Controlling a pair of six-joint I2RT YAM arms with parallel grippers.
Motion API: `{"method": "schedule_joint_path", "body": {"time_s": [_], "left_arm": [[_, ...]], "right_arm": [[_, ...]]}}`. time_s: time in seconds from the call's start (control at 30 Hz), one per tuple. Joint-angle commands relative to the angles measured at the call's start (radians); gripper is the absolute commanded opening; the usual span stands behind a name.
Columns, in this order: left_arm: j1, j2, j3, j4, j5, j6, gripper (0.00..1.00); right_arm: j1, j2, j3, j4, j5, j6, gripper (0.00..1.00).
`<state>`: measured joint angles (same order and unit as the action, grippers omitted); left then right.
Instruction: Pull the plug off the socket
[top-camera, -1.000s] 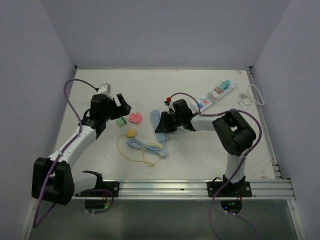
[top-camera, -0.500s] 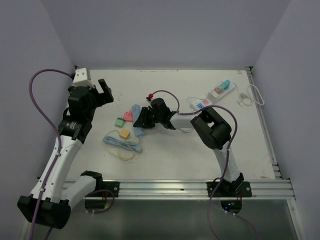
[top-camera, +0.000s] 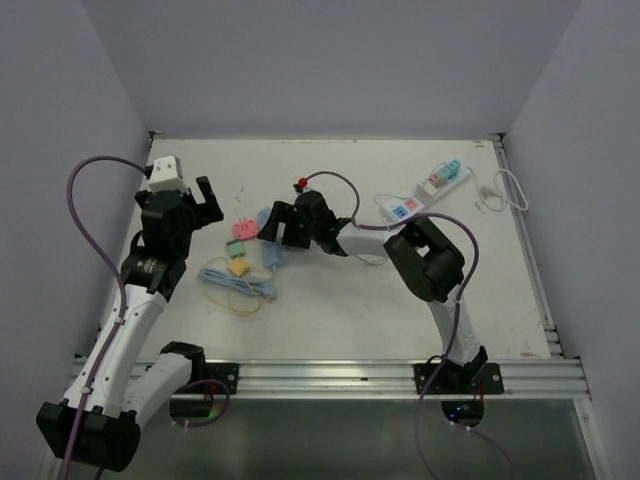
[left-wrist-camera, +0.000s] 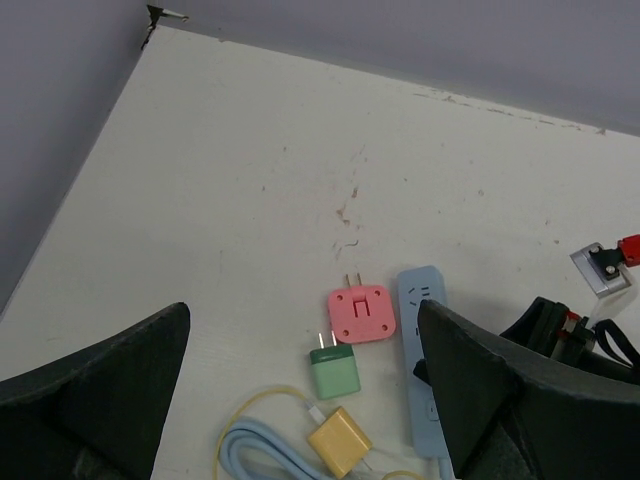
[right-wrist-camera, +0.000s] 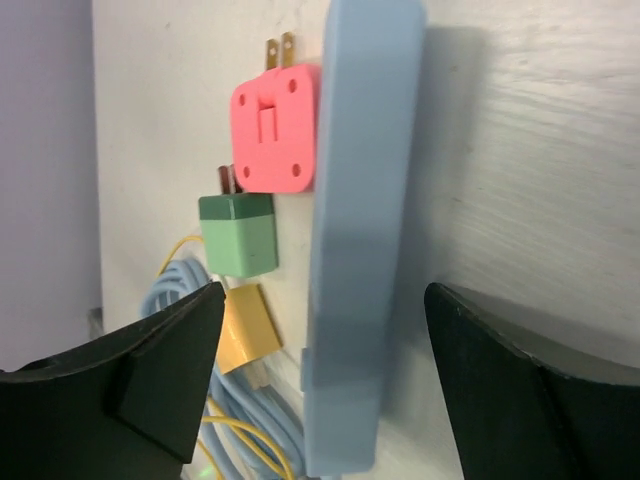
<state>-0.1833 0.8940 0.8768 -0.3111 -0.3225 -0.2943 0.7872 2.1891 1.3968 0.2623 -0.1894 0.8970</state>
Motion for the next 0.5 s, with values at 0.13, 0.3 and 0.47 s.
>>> {"method": "schedule_joint_path", "body": {"time_s": [0.13,0.3,0.47], "left_arm": [[0.010,-0.044,-0.012,0.041,-0.050,0.014,1.00],[0.010,-0.061,-0.018,0.038,-0.070,0.017,1.00],[0.010,-0.061,-0.018,0.041,-0.063,0.017,1.00]], "right_arm": [[-0.025,-0.184,-0.059,-0.230,0.252,-0.121,0.96],[-0.069,-0.374,-0.137,-0.353,0.484,-0.193,0.98],[-0.178,-0.535,-0.220,-0.451,0.649,-0.214,0.99]]}}
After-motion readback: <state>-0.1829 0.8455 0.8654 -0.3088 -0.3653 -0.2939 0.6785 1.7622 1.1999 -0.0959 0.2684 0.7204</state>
